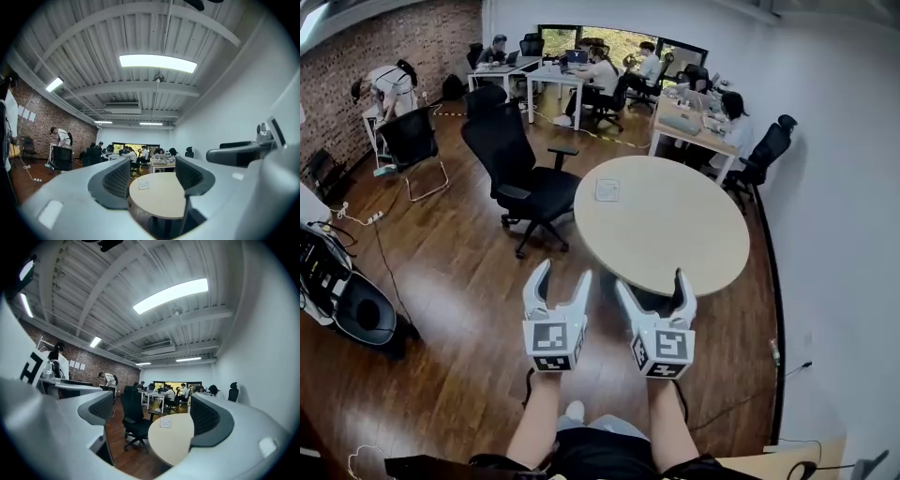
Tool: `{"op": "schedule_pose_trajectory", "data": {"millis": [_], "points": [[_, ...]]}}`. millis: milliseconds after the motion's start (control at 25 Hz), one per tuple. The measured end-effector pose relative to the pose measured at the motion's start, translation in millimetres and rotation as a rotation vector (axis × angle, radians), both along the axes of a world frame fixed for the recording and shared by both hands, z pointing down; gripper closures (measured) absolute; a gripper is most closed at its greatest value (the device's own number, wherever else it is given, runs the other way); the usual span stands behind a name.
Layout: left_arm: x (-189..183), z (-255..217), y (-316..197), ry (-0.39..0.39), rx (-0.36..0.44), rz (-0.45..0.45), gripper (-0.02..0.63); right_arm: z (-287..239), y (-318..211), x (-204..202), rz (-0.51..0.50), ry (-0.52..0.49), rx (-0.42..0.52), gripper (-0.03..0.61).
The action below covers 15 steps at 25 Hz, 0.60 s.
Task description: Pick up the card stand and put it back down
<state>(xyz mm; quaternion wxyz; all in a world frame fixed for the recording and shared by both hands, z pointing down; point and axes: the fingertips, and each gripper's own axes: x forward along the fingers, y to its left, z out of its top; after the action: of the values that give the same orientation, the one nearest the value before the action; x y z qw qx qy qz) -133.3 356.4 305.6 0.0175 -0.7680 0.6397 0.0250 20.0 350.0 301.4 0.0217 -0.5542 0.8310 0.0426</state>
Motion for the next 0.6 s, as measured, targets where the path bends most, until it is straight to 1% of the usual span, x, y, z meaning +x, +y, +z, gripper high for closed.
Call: {"op": "schedule_pose_trajectory", "data": {"millis": [120, 320, 400, 520, 600], "points": [[-2.7, 14.8, -27.1, 0.018, -0.035, 0.011, 0.31, 11.9, -28.0, -1.1, 0.005, 0.0, -0.04, 0.055], [-9.0, 14.5, -75.6, 0.008, -0.038, -0.005, 0.31, 17.4, -76.6, -1.1, 0.005, -0.024, -0.048, 0.055], [-6.5, 16.9, -98.2, -0.006, -0.048, -0.007, 0.31, 17.7, -98.6, 0.2, 0.011, -0.002, -0.033, 0.055], [1.2, 21.4, -137.5, -0.018, -0.059, -0.018, 0.311, 9.8, -133.6, 3.0, 0.012, 0.059, 0.018, 0.055], [12.2, 20.2, -165.1, -0.022, -0.057, -0.019, 0.311, 4.1, -161.4, 13.3, 0.004, 0.048, 0.034, 0.055]]}}
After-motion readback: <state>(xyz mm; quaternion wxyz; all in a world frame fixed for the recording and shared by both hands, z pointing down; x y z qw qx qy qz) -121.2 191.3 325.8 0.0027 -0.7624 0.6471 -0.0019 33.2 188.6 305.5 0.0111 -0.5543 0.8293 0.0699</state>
